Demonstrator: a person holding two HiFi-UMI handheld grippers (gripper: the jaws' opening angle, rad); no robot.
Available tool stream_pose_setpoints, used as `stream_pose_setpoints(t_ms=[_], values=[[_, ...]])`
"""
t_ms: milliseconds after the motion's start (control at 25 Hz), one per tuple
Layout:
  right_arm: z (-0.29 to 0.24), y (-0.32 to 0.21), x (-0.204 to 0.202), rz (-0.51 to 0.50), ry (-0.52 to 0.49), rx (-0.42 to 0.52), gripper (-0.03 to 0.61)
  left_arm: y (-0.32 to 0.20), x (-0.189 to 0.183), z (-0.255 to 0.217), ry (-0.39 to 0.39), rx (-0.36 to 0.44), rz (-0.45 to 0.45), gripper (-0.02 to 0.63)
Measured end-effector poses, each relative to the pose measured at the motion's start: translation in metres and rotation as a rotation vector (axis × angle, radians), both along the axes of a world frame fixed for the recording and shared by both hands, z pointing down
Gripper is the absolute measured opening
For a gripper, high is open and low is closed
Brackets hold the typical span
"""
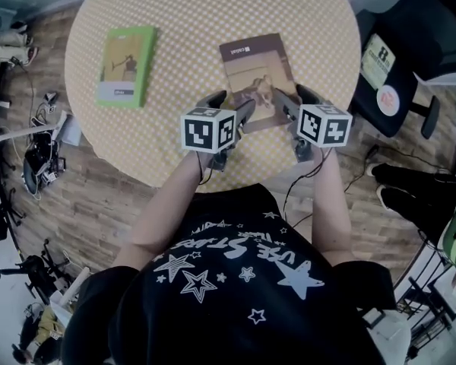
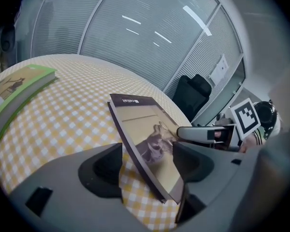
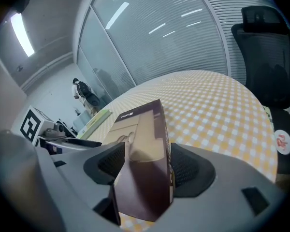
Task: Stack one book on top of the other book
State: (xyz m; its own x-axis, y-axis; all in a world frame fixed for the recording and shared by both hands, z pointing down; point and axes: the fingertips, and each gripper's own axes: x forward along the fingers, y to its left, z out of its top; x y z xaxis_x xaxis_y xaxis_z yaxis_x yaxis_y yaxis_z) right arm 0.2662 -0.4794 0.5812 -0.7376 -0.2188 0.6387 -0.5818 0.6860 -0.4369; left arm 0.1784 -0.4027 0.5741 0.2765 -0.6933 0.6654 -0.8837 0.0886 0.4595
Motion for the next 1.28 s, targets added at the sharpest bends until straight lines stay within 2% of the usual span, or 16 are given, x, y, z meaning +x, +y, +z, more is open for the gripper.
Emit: stream_pose_setpoints(t_ms=[280, 560, 760, 840, 1080, 1280], values=[[0.009, 0.001, -0.005, -0.041, 0.022, -0.014, 0.275, -0.002, 0.013, 0.017, 0.017, -0.052, 0.063, 0.311], [0.006, -0.003, -0.002, 0.007, 0.006, -0.002, 0.271, -0.002, 0.015, 0.018, 0.01, -0.049, 0.082, 0.298], [0.006, -0.001, 0.003, 0.033, -0.005, 0.001, 0.247, -0.001, 0.017, 0.015, 0.016, -0.037, 0.044, 0.264], [0.005, 0.0, 0.004, 0.045, -0.029, 0.002, 0.245, -0.002, 0.015, 0.012, 0.005, -0.027, 0.027, 0.261], [-0.022, 0.009, -0.009, 0.084, -0.108, 0.016, 0.244, -0.002, -0.006, -0.023, -0.088, 0.058, 0.02, 0.245], [-0.042, 0.023, -0.027, 0.088, -0.127, 0.061, 0.239, 0.01, -0.025, -0.04, -0.087, 0.096, 0.012, 0.243]])
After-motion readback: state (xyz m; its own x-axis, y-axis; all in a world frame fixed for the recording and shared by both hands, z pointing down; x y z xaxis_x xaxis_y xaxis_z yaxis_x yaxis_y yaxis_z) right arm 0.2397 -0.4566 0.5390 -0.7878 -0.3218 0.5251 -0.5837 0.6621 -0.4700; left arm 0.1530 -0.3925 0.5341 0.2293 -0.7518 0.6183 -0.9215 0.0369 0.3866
